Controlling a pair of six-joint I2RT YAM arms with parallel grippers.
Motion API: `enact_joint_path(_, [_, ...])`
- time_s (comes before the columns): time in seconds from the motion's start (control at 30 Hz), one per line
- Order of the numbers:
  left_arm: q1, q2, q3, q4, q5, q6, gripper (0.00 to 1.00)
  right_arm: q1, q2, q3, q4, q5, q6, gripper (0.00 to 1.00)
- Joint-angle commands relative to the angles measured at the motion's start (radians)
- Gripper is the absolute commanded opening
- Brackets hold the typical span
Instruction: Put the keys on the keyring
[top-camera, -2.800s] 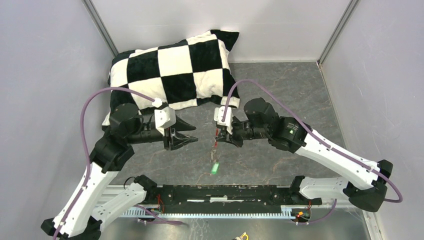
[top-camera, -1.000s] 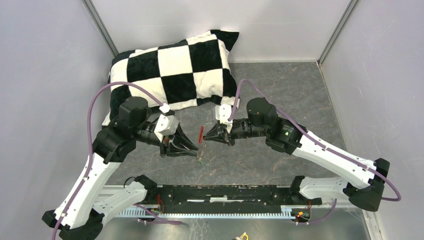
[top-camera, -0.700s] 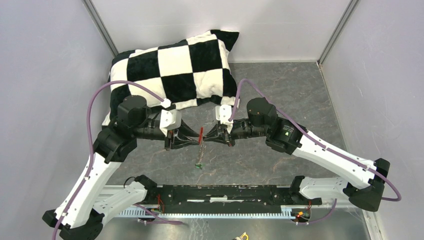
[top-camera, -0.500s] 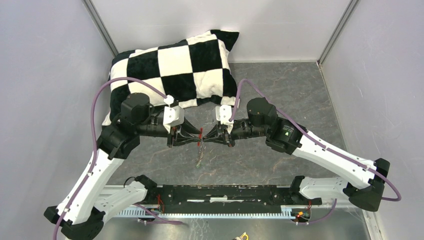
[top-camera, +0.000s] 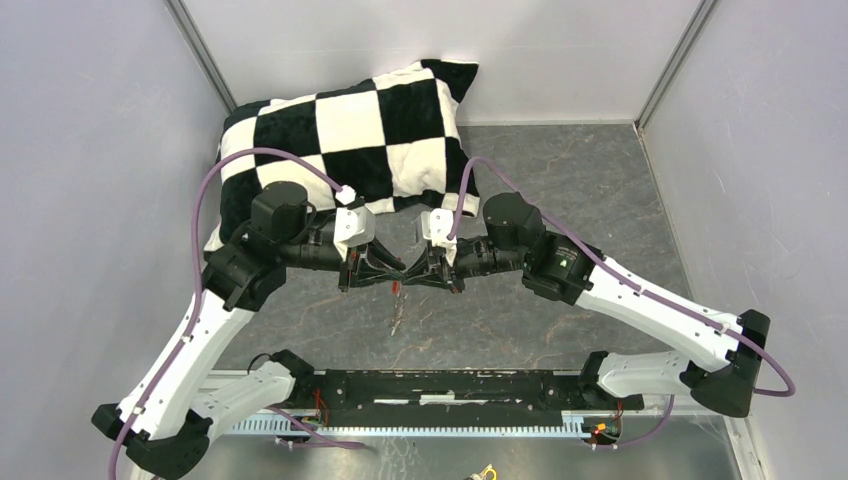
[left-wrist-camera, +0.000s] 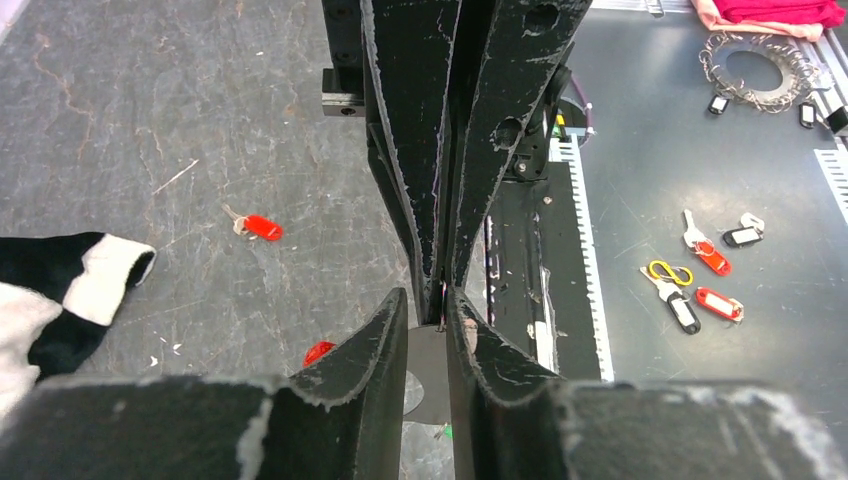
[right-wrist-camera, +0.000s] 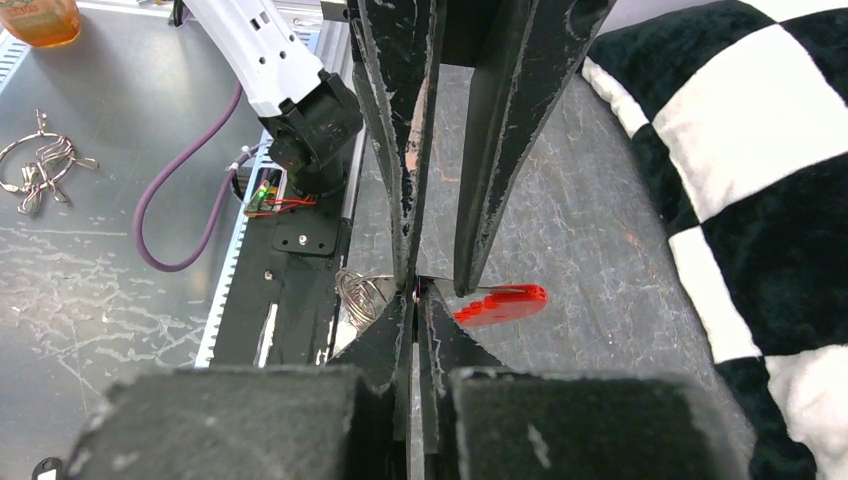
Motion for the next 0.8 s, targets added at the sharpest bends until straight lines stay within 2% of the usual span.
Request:
enact_joint_path(0.0, [-0.002, 0.015, 0.023, -0.050, 0.031, 0.021, 0.26, 0.005, -0.003, 0.063, 0.045, -0.014, 0.011, 0.01])
enact_joint_path(0.1, [-0.002, 0.030, 0.046, -0.116, 0.038, 0.078, 0.25, 0.005, -0.001, 0.066, 0.038, -0.015, 0.011, 0.01])
enact_joint_path(0.23, [-0.002, 0.032, 0.054, -0.127, 0.032, 0.090, 0.20, 0.005, 0.008, 0.078, 0.032, -0.020, 0.013, 0.01])
enact_joint_path(0.53, [-0.005, 0.046, 0.046, -0.127, 0.042, 0.080, 0.02, 0.005, 0.037, 0.111, 0.050, -0.037, 0.047, 0.01])
enact_joint_path(0.67, [-0.005, 0.031, 0.028, -0.127, 0.039, 0.101, 0.02, 0.005, 0.037, 0.111, 0.070, -0.041, 0.059, 0.01])
enact_joint_path(0.77, [-0.005, 0.023, 0.038, -0.123, 0.042, 0.109, 0.02, 0.005, 0.029, 0.098, 0.089, -0.039, 0.064, 0.05])
